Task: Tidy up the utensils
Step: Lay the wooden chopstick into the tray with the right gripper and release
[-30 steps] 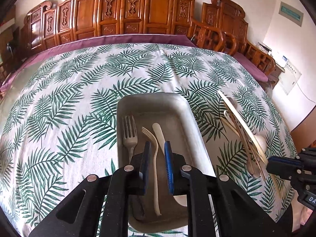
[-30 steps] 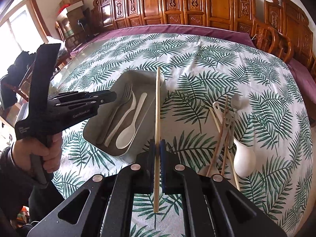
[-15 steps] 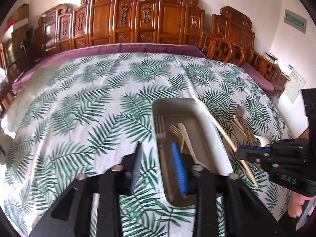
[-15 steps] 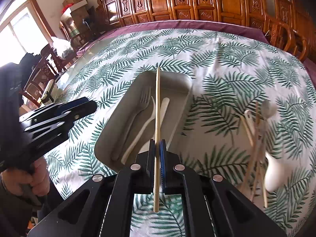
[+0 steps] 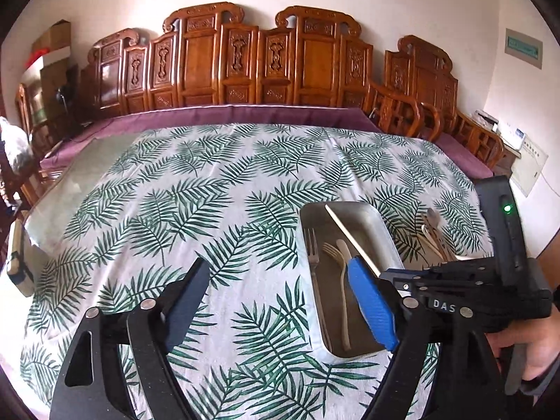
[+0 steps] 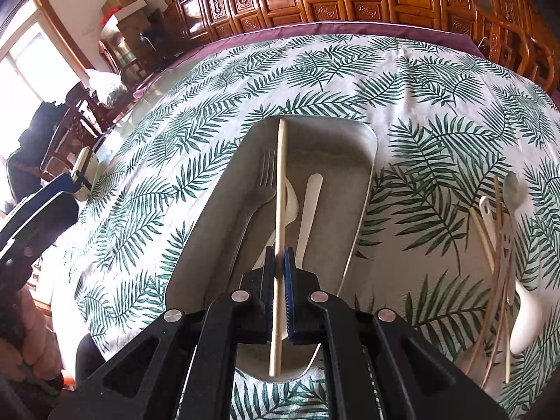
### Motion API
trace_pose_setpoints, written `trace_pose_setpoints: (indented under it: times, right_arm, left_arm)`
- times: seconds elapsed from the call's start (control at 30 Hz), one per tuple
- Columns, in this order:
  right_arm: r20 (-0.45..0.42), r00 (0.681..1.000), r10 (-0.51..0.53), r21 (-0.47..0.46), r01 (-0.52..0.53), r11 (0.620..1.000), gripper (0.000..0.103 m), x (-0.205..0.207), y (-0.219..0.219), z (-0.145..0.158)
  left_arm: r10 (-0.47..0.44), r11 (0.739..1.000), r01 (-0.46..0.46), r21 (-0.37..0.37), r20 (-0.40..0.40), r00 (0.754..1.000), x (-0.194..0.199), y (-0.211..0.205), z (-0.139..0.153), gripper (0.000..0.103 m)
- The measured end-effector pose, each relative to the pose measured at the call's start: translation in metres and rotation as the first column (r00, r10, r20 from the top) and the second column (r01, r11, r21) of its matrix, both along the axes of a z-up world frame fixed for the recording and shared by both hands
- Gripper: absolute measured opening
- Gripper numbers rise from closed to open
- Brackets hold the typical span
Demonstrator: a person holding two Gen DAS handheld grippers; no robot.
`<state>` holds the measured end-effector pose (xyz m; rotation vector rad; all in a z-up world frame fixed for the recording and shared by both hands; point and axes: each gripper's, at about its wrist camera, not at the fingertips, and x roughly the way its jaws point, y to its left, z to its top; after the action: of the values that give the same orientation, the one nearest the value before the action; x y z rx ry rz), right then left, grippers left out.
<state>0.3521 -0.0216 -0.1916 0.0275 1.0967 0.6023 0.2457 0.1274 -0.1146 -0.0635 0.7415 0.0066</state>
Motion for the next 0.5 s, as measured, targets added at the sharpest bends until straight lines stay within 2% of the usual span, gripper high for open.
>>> trace_pose_setpoints:
  times: [0.1,0.17,0.5]
  right_arm:
    - [0.011,1.000,0.005,0.000,-0.005,1.000,0.008,-0.001,0.001,0.001]
    - [0.027,1.000,0.015,-0.007,-0.015,1.000,0.008,-0.003,0.001,0.003]
    - [0.138,0.990,0.034,-0.058,-0.026,0.998,0.008,-0.033,-0.036,0.028]
  left_arm:
    - [0.008,1.000,-0.008,-0.003,0.006,1.000,-0.003,0.004,0.001,0.086]
    - [0.011,1.000,-0.011,-0.003,0.004,1.000,-0.005,0.004,0.000,0.091]
    - [-0.007,1.000,0.007,0.006,-0.003,1.000,-0.011,-0.008,-0.001,0.092]
